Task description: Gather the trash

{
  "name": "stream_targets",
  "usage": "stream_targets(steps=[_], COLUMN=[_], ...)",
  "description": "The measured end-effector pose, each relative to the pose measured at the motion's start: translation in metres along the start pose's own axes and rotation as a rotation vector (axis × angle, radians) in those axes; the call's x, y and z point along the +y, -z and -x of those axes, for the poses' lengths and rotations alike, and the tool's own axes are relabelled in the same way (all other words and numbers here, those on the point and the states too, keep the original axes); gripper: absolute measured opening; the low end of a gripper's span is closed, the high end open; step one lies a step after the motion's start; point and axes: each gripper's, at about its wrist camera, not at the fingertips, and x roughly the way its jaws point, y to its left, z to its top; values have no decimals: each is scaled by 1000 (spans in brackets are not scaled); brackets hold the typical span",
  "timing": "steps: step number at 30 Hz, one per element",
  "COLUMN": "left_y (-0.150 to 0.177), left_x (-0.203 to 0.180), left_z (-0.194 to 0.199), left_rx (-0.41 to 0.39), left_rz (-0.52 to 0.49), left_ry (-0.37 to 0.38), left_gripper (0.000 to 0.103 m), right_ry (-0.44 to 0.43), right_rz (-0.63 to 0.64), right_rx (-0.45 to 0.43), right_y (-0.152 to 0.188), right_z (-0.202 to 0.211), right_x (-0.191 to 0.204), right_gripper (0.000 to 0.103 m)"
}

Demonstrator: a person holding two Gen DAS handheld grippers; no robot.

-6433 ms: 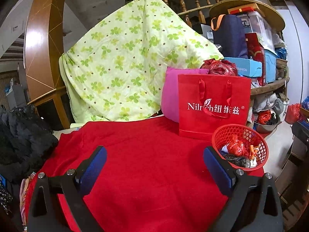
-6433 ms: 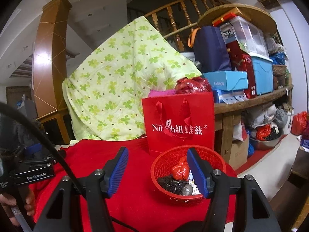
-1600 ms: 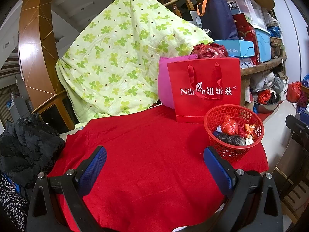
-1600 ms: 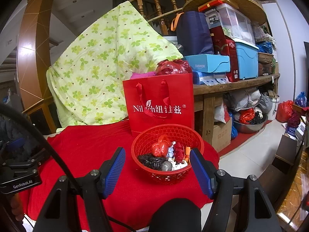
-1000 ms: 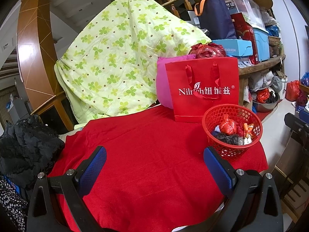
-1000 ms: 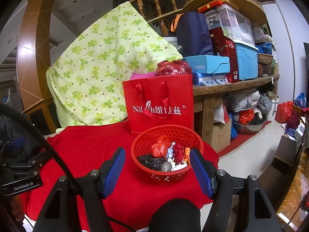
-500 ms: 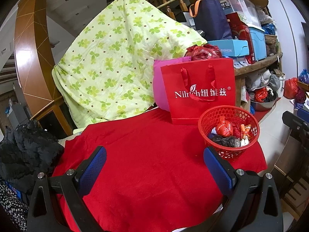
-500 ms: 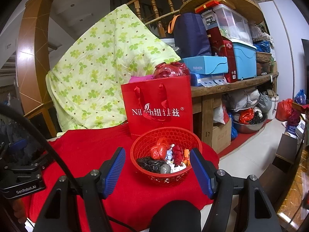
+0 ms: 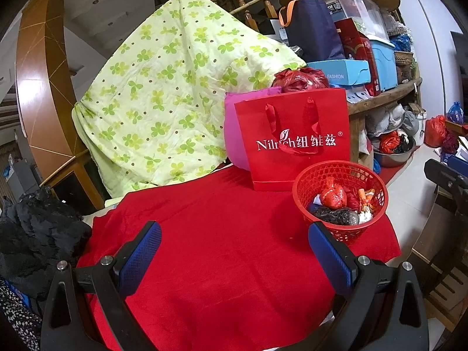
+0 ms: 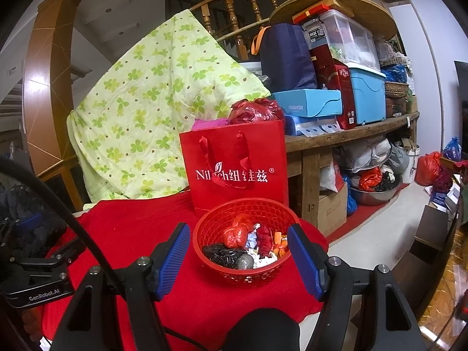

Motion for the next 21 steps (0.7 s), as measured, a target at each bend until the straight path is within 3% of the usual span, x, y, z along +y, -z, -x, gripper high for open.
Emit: stream_targets(steps=[16,21], left_y=[0,12], left_x=[5,32], left_z=[-21,-46], left_rx=[15,18], left_rz=[13,107], left_ry=[22,25], left_gripper=[100,100], right_ry=[-4,-60], right_rz=[32,61], right_rx=[24,51], right_y=[-1,4], right_z=[-24,-52], right_x=[17,37], right_gripper=[72,72])
